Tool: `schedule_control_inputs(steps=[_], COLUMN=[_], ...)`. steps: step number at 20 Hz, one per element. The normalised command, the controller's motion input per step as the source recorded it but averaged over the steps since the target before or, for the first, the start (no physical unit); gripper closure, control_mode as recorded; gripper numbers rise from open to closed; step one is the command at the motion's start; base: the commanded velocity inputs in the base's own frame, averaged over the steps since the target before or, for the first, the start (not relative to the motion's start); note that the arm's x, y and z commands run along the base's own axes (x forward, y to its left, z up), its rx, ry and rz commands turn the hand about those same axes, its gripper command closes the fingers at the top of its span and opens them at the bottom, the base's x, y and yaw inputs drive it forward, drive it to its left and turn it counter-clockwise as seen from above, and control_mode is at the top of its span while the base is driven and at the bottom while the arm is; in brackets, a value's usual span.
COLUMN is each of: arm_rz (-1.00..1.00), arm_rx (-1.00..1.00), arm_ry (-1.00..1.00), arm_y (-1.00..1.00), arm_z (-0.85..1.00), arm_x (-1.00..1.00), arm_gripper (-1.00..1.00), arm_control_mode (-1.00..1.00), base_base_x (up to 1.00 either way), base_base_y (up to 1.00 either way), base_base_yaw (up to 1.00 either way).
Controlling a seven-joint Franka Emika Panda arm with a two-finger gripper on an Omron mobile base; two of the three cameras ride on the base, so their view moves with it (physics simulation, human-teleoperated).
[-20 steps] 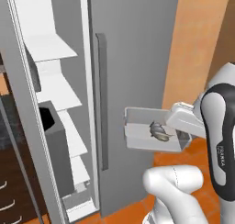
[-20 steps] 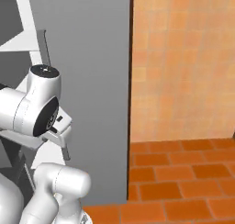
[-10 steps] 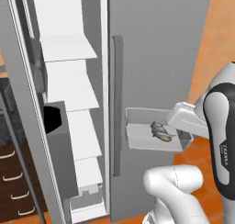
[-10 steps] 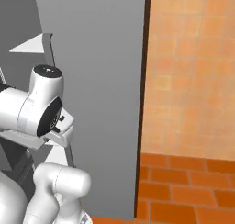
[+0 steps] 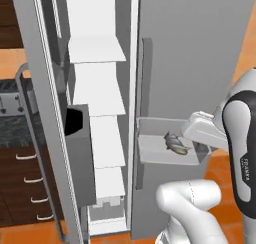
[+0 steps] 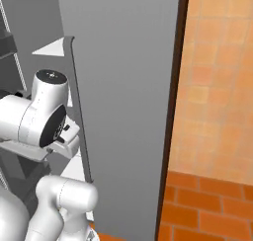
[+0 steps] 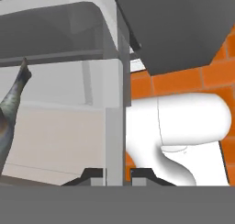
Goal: Take the meat container that has the fish and place it on the second highest rack of the freezer. Then take the vegetable container that has the lemon wedge and lime and place it on the highest rack of the freezer.
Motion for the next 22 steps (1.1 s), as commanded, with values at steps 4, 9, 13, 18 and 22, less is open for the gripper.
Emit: schedule_control_inputs(steps=[4, 9, 13, 18, 22], arm_rz=[0.0, 0.0, 0.0, 0.0, -0.1], arm_rx=[0.0, 0.0, 0.0, 0.0, 0.06], arm_ry=[0.0, 0.0, 0.0, 0.0, 0.02], arm_y=[0.0, 0.0, 0.0, 0.0, 0.03], arm_z=[0.0, 0.0, 0.0, 0.0, 0.18], arm_x=[0.0, 0.0, 0.0, 0.0, 0.01], arm_gripper=[1.0, 1.0, 1.0, 1.0, 1.0], arm_control_mode=[1.0, 1.0, 1.0, 1.0, -1.0], base_base_x=[0.59, 0.36, 0.0, 0.34, 0.1], base_base_y=[0.26, 0.45, 0.47, 0.34, 0.15], base_base_yaw=[0.18, 0.16, 0.04, -0.01, -0.04])
